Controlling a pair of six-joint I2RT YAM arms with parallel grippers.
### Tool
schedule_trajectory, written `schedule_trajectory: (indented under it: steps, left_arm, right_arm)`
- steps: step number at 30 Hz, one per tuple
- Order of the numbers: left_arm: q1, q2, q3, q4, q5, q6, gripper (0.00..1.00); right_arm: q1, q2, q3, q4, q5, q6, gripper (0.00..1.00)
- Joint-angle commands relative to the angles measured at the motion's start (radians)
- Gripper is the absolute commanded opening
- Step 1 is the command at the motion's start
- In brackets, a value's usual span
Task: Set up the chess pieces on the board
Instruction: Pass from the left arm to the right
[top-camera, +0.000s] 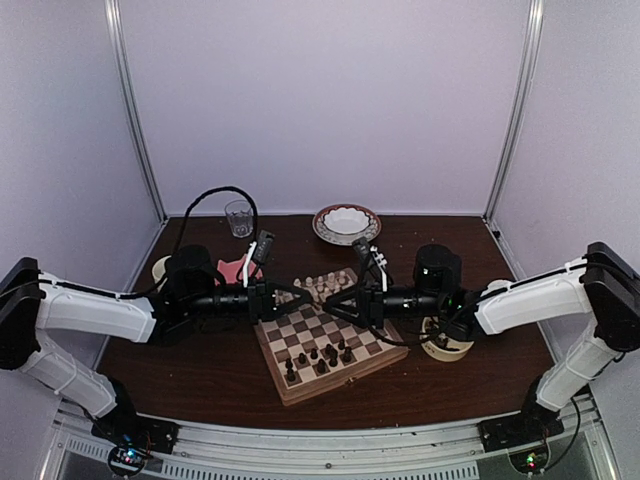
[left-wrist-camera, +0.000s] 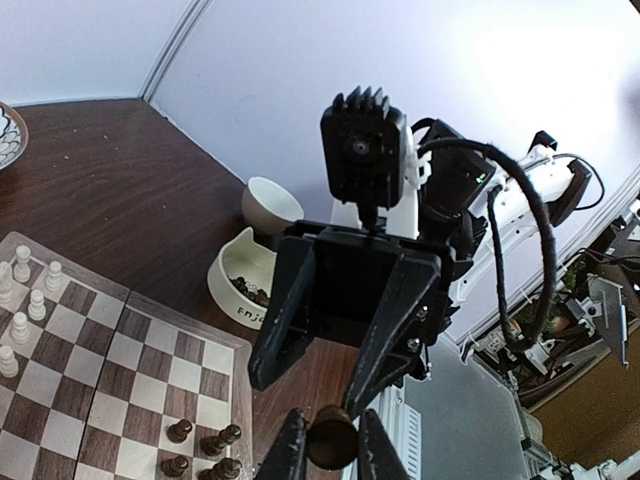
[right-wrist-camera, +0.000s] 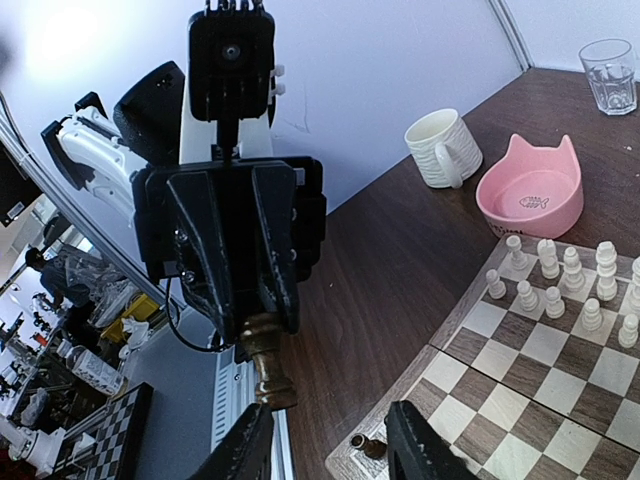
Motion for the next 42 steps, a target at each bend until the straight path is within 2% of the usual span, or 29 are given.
schedule_trajectory:
  steps: [1, 9, 21, 37, 42]
  left_arm:
    - [0.001, 0.013, -0.006, 0.102, 0.033, -0.029, 0.13]
    - [0.001, 0.019, -0.008, 0.100, 0.022, -0.029, 0.13]
    - [0.001, 0.032, -0.008, 0.133, 0.037, -0.052, 0.13]
    - [0.001, 0.023, -0.018, 0.145, 0.028, -0.053, 0.13]
    - [0.001, 0.028, -0.020, 0.144, 0.017, -0.052, 0.21]
  right_arm:
    - [-0.001, 0.017, 0.015, 0.141, -0.065, 0.062, 0.41]
    - [0.004, -0.014, -0.012, 0.168, -0.053, 0.056, 0.45]
    - [0.037, 0.019, 0.025, 0.118, -0.045, 0.031, 0.42]
    - [0.037, 0.016, 0.016, 0.156, -0.038, 0.057, 0.15]
    - [0.037, -0.032, 0.003, 0.106, 0.013, 0.030, 0.10]
